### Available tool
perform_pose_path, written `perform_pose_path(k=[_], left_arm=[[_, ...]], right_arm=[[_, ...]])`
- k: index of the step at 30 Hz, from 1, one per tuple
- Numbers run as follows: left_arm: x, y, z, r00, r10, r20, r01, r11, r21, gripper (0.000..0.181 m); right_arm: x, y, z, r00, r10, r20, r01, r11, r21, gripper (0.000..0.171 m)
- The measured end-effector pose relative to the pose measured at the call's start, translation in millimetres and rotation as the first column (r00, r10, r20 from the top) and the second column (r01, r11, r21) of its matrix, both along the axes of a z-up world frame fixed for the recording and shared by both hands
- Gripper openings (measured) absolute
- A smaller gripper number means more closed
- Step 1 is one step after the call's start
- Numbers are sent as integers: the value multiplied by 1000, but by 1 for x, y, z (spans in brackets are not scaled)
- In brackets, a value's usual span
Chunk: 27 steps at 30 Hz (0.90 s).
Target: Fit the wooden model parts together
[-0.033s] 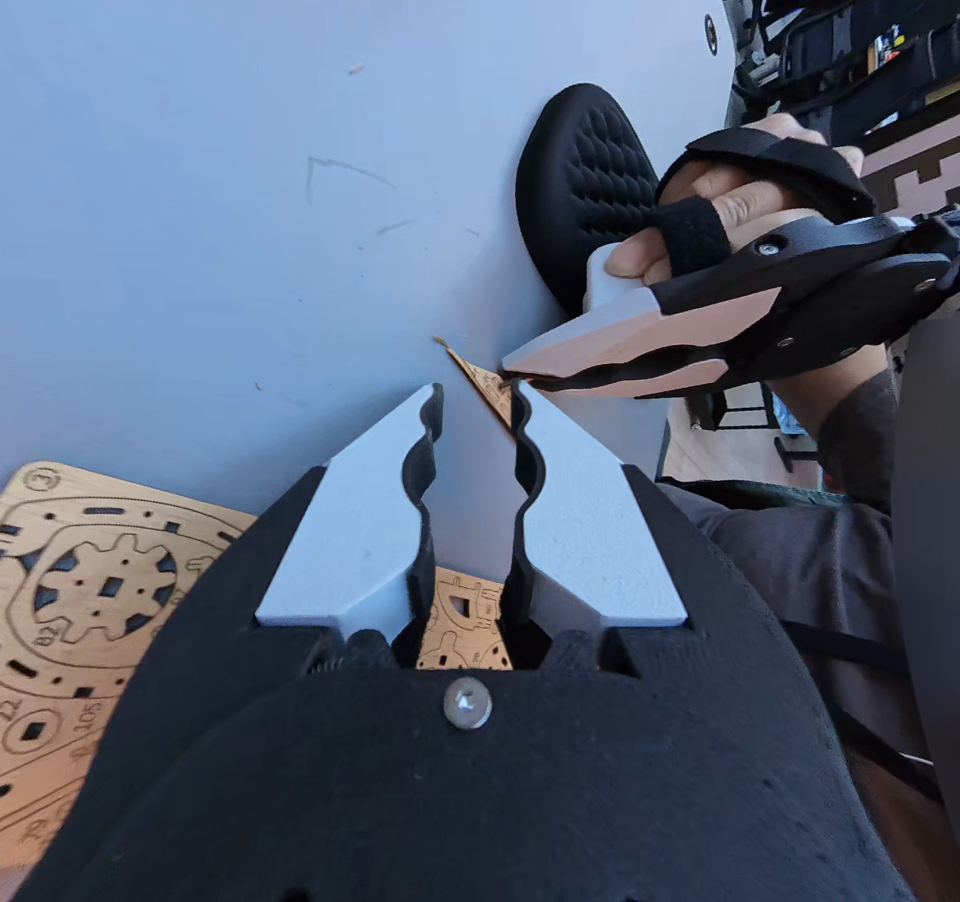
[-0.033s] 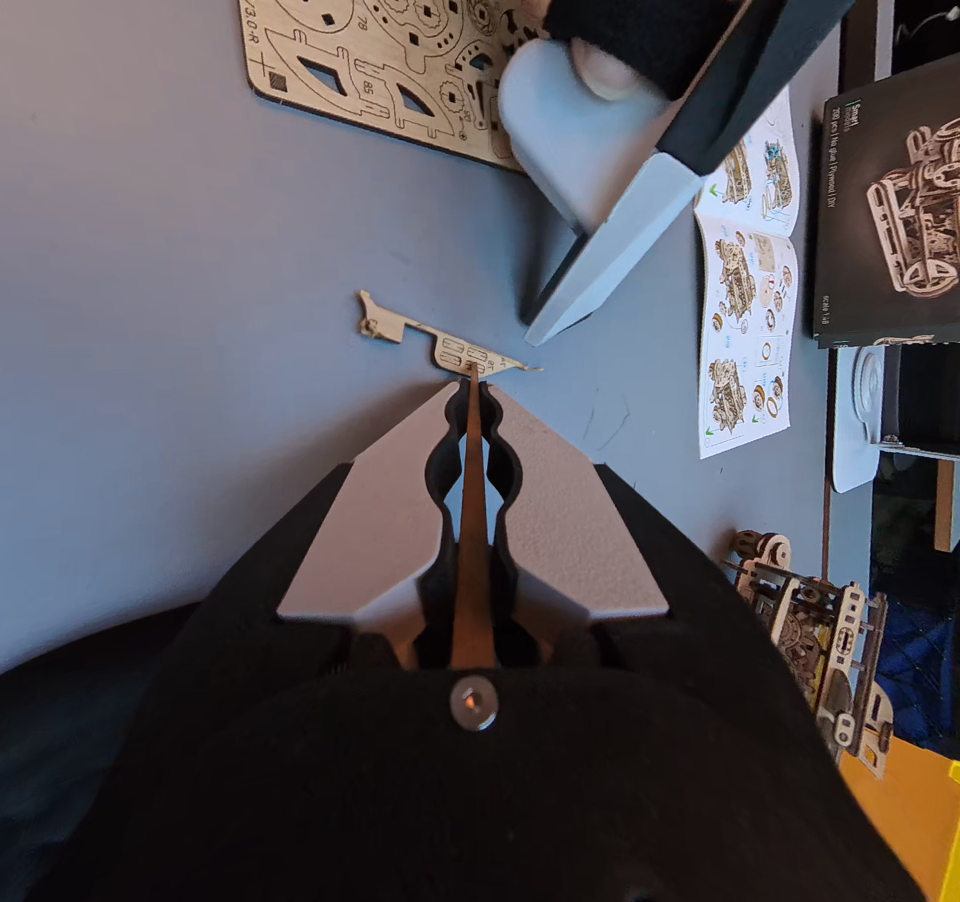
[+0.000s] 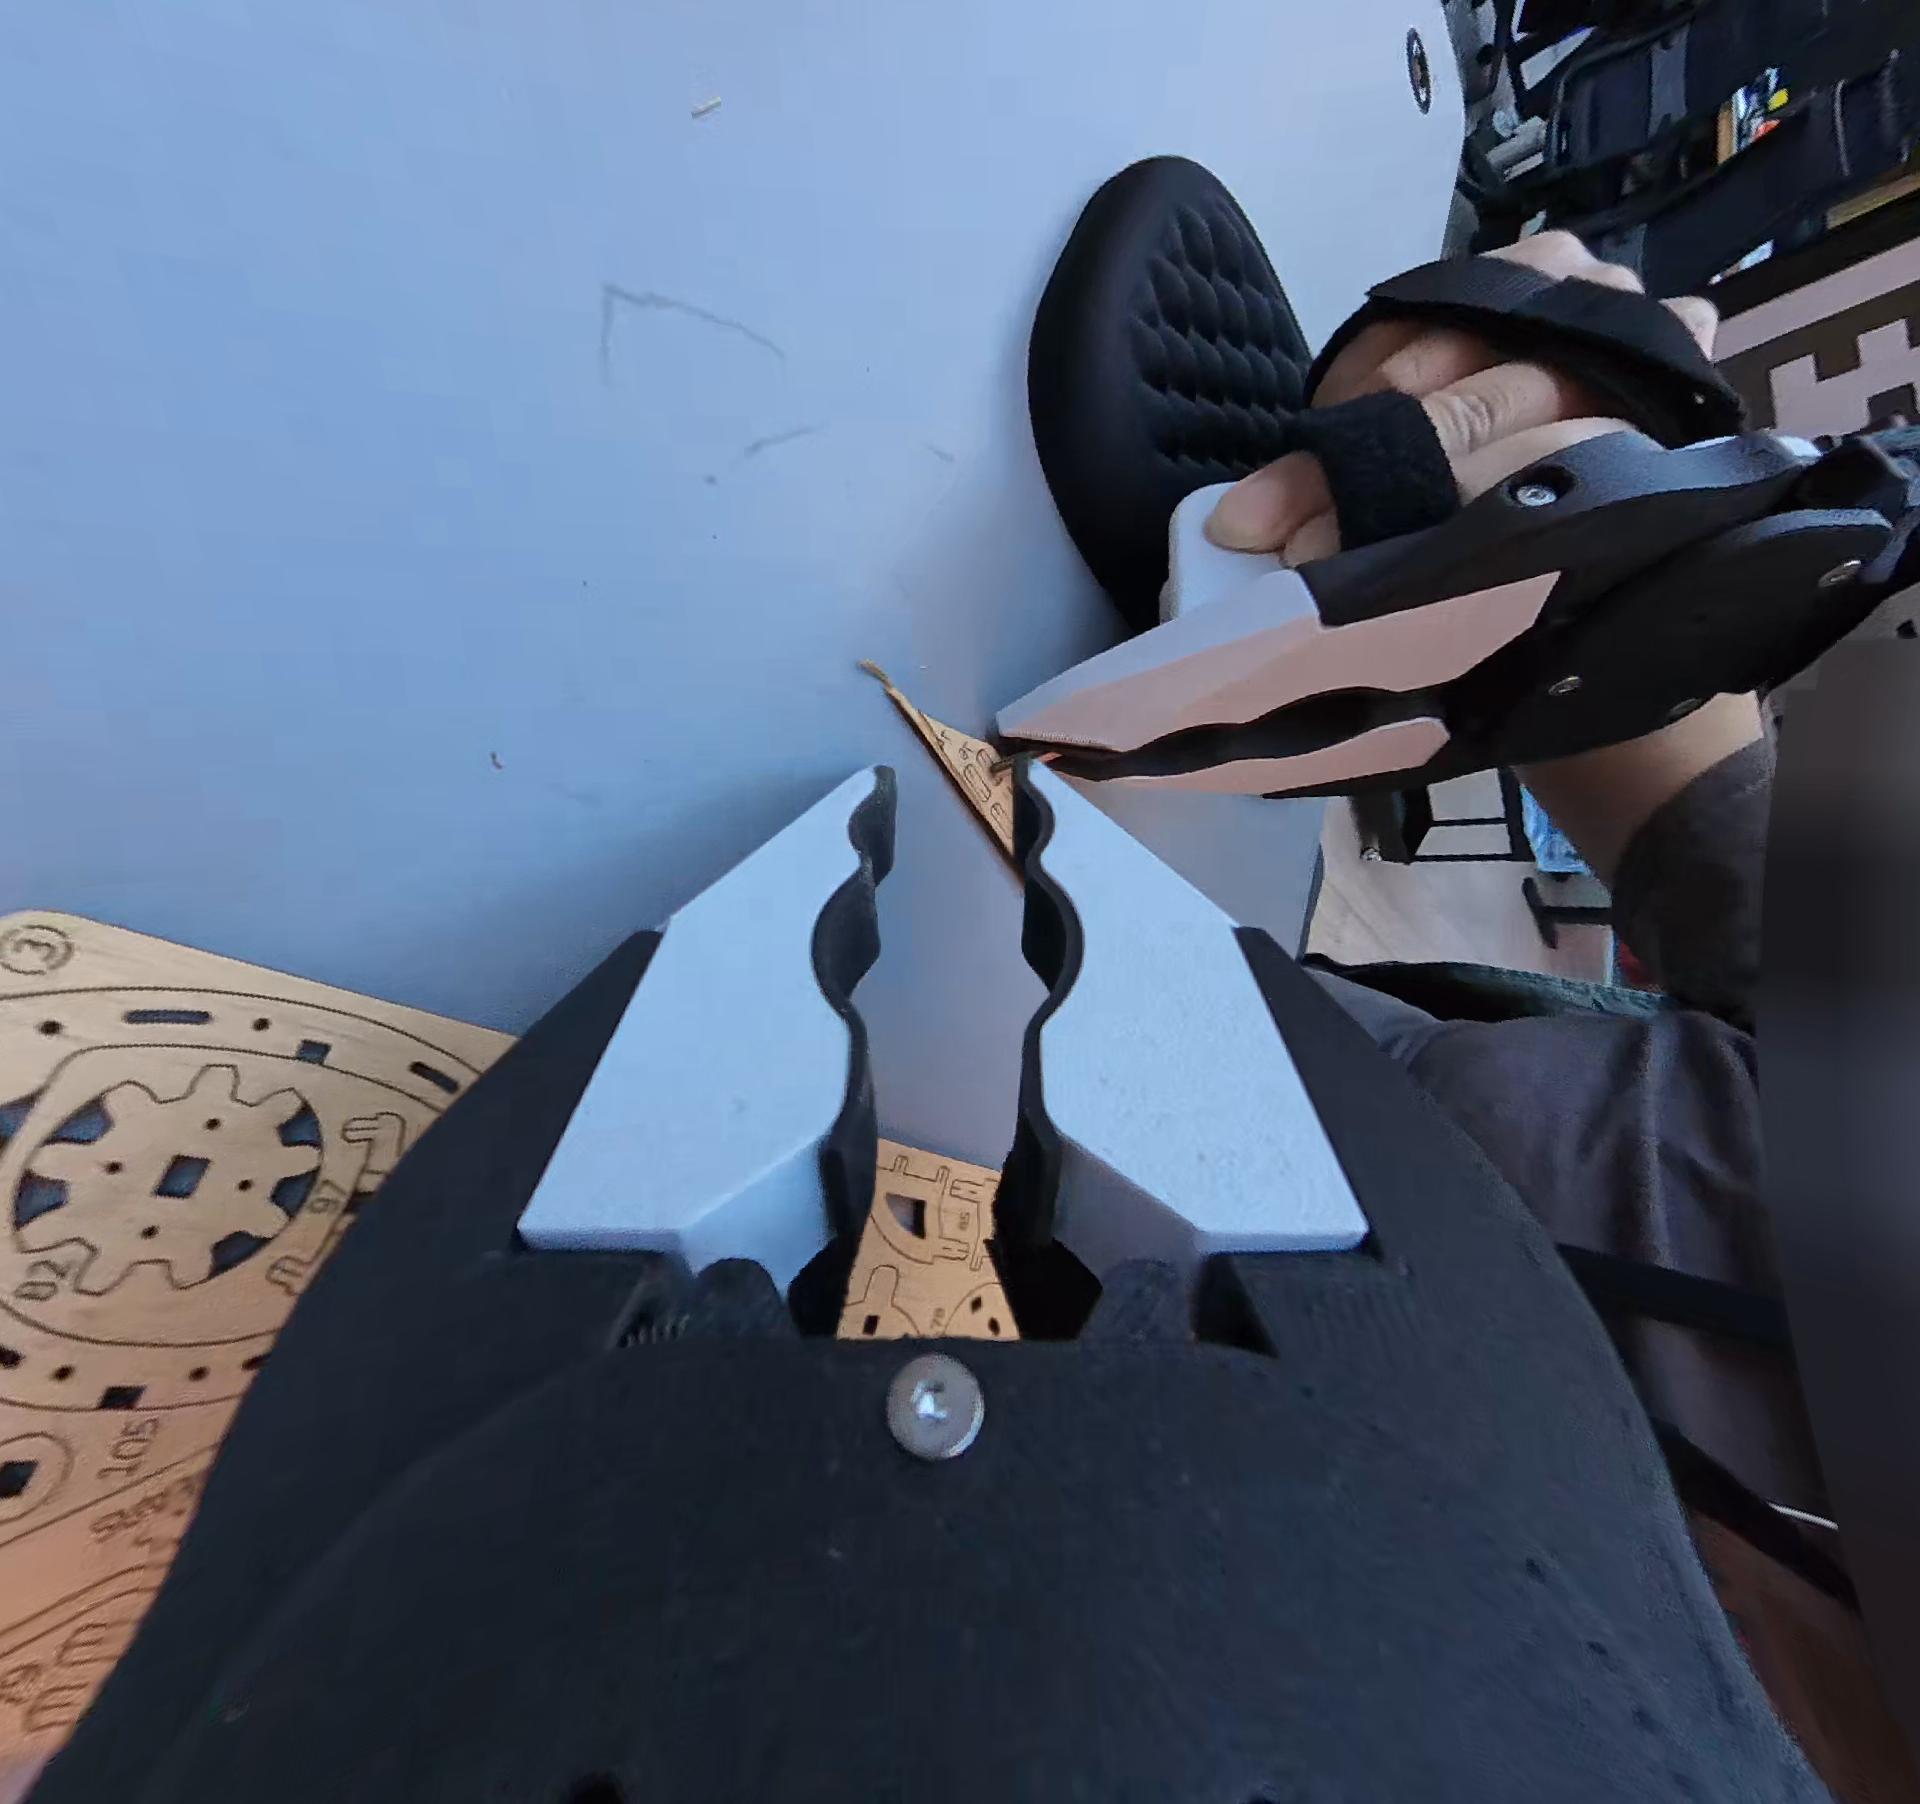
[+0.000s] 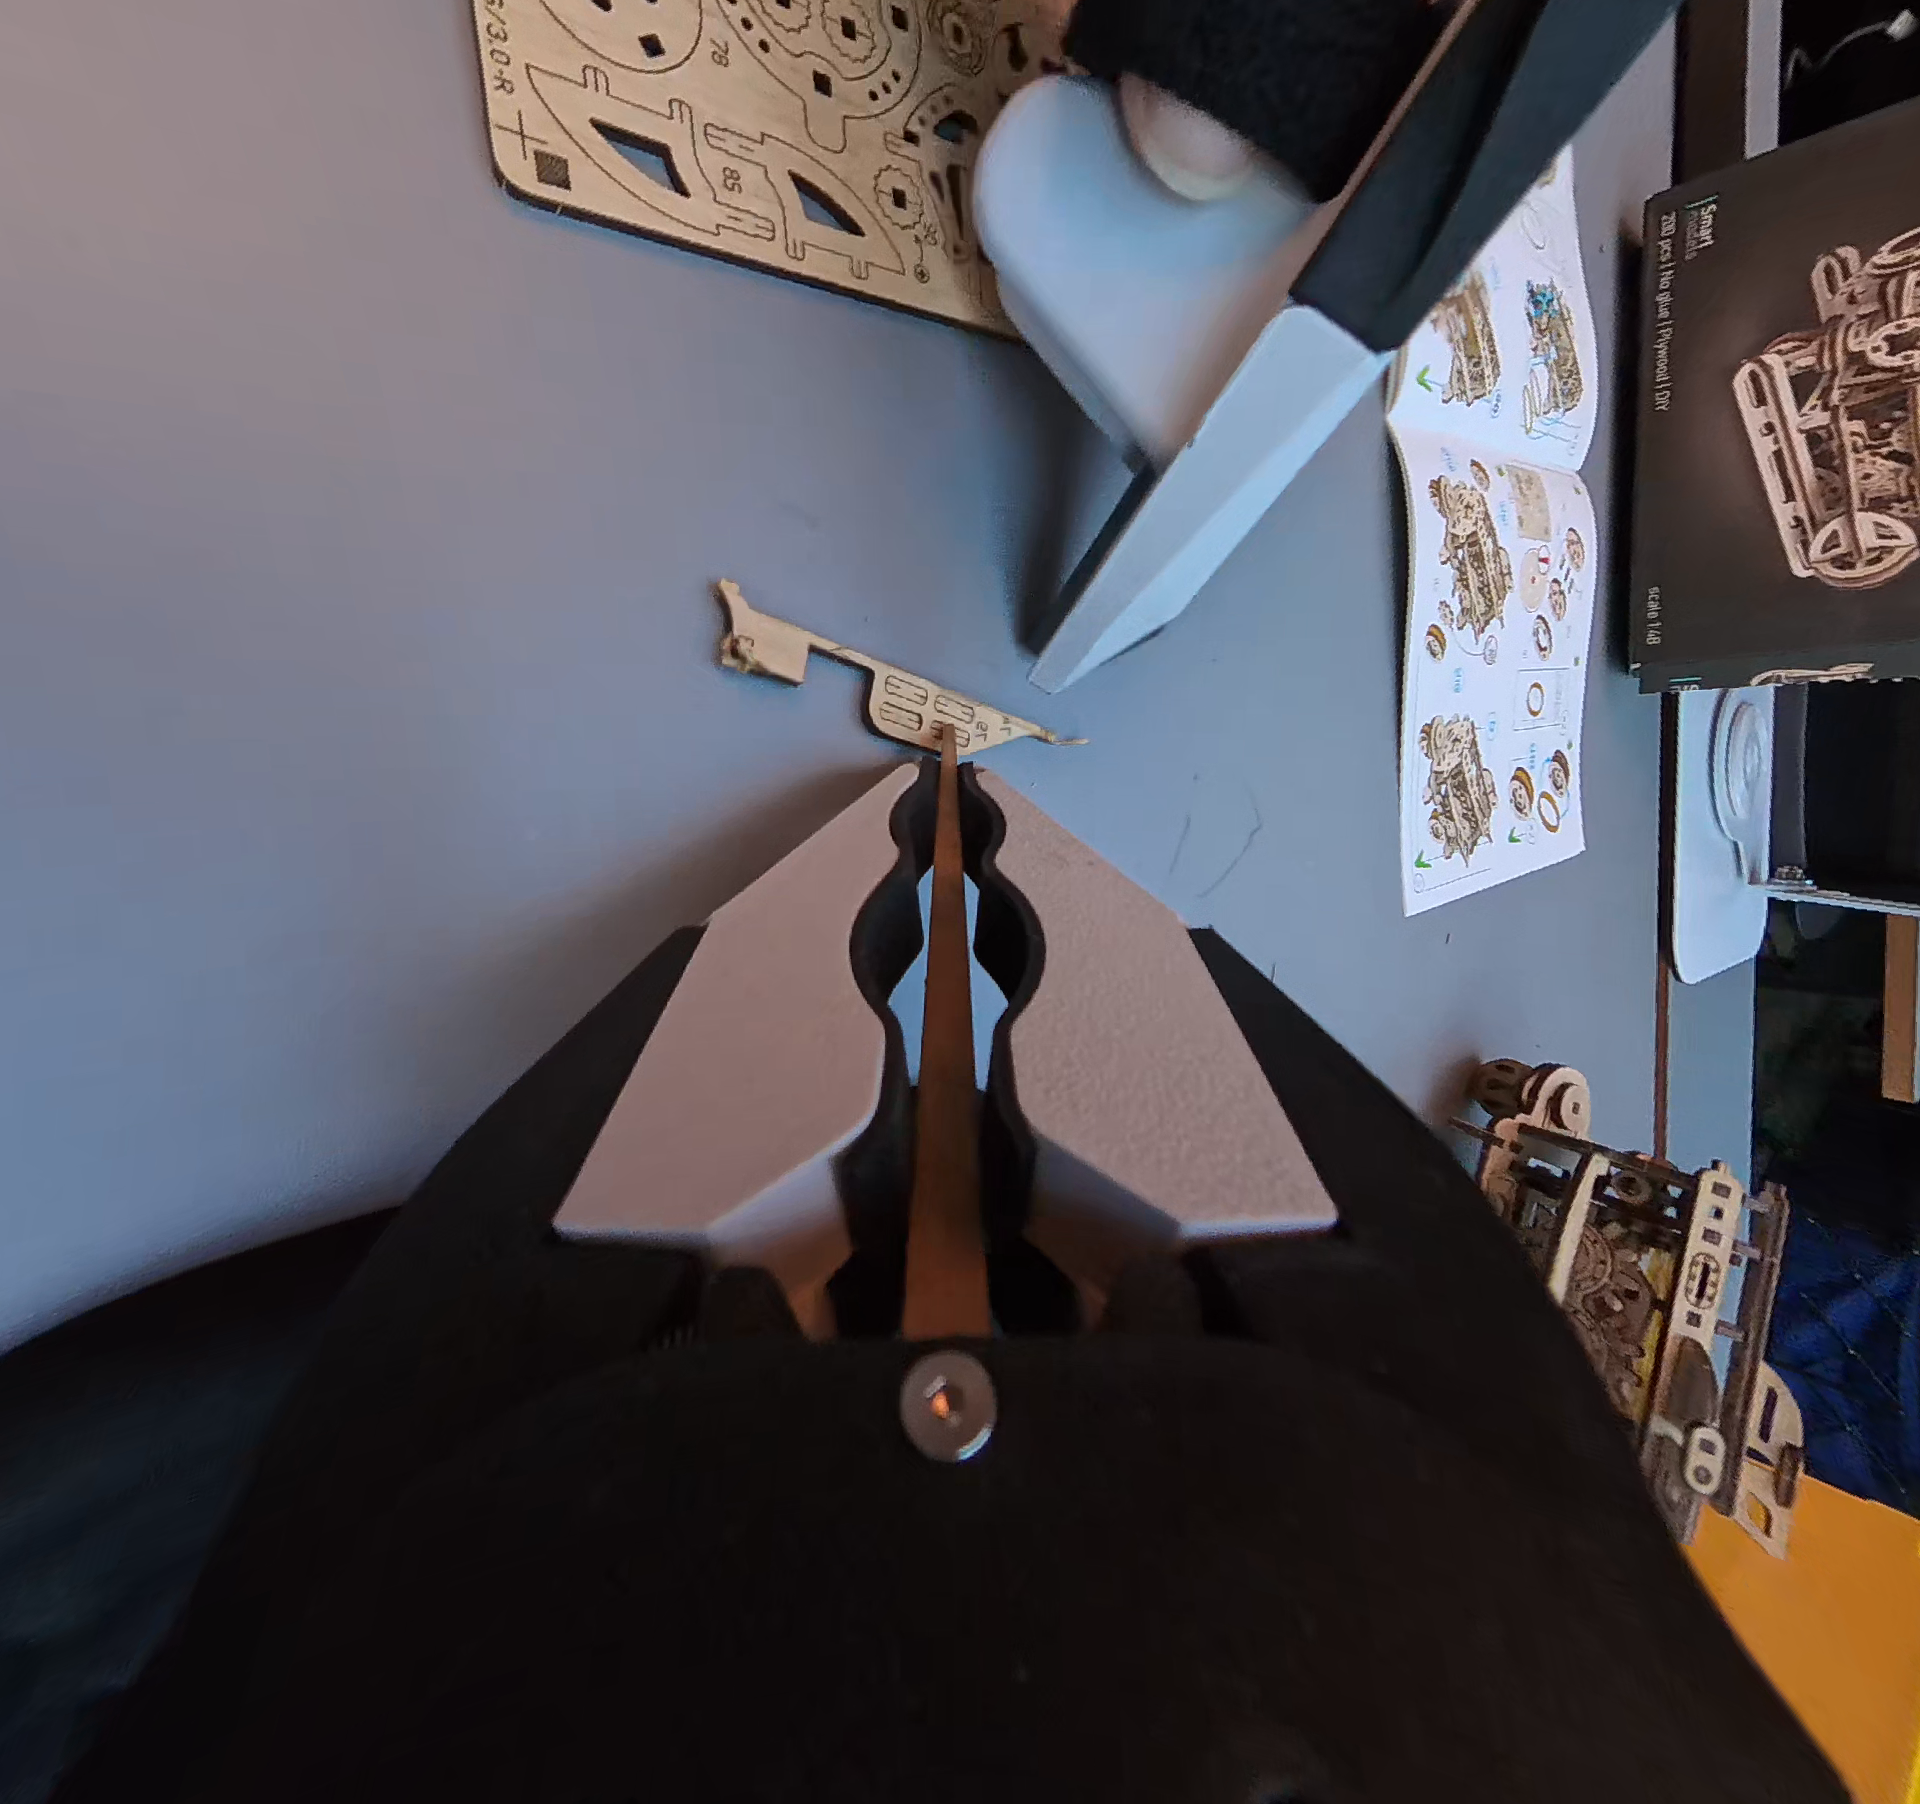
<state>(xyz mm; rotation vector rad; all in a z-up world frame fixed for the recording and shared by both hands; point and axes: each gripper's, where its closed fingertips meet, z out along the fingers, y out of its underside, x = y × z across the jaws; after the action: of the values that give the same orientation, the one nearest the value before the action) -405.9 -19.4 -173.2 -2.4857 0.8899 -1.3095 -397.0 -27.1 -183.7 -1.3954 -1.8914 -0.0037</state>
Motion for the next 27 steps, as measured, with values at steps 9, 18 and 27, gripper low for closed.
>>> perform_pose_path(k=[9,18,27], left_arm=[[16,0,-3,996,87,21,-83,986,-147,12],[2,-10,-3,994,68,-84,-68,998,0,19],[-21,-21,-12,902,-16,-431,218,879,424,25]], right_arm=[[-1,-1,0,999,9,-54,-8,1000,3,2],[-7,-2,1,996,17,-82,-13,999,48,2],[-7,-2,-1,992,-48,-116,29,987,-160,1]])
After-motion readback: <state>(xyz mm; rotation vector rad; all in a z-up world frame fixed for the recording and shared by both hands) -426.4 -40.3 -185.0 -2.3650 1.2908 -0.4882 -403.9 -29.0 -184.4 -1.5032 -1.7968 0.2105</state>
